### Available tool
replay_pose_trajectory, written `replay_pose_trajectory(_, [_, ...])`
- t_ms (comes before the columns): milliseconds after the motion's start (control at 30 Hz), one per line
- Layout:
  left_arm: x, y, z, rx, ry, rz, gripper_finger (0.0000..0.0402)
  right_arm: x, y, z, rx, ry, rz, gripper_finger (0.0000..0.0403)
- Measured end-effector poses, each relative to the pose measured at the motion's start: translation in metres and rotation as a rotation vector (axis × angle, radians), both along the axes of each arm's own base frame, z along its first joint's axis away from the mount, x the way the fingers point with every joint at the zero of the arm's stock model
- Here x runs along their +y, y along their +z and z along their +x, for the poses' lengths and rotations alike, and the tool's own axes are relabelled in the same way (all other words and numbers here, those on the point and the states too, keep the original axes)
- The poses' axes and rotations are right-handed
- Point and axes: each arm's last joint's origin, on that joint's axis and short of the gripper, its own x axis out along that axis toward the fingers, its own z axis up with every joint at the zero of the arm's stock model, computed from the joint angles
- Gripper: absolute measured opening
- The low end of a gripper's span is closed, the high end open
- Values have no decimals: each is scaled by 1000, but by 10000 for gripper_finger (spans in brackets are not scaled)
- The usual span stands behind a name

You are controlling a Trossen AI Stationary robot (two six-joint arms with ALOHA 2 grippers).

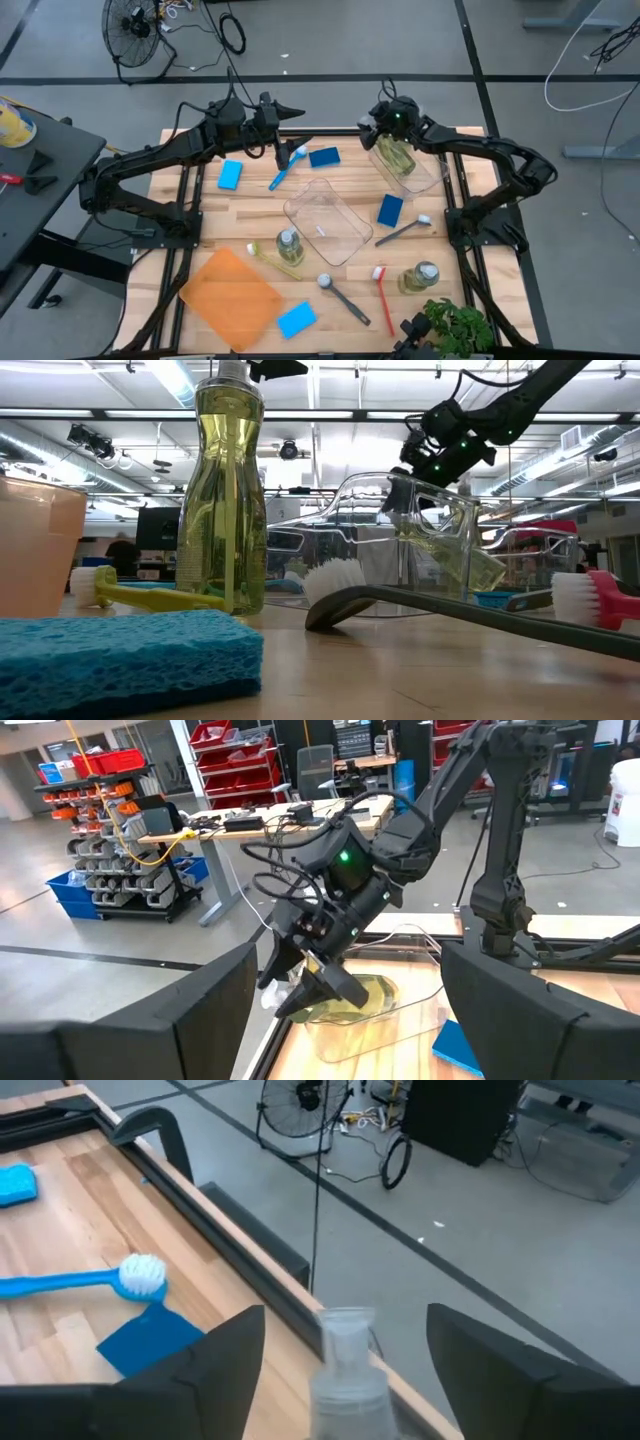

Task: Pick & Place Kitchen Sink Supplies
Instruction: Put the yellow dish soap into the top transparent bin

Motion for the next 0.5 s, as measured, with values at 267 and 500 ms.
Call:
replay_pose_trajectory(267, [0, 0, 0, 0, 0, 0, 320, -3, -10, 3, 32, -30, 8, 258])
replay_pose_trajectory(500, [0, 0, 0, 0, 0, 0, 320, -3, -10, 4, 26, -30, 6, 189])
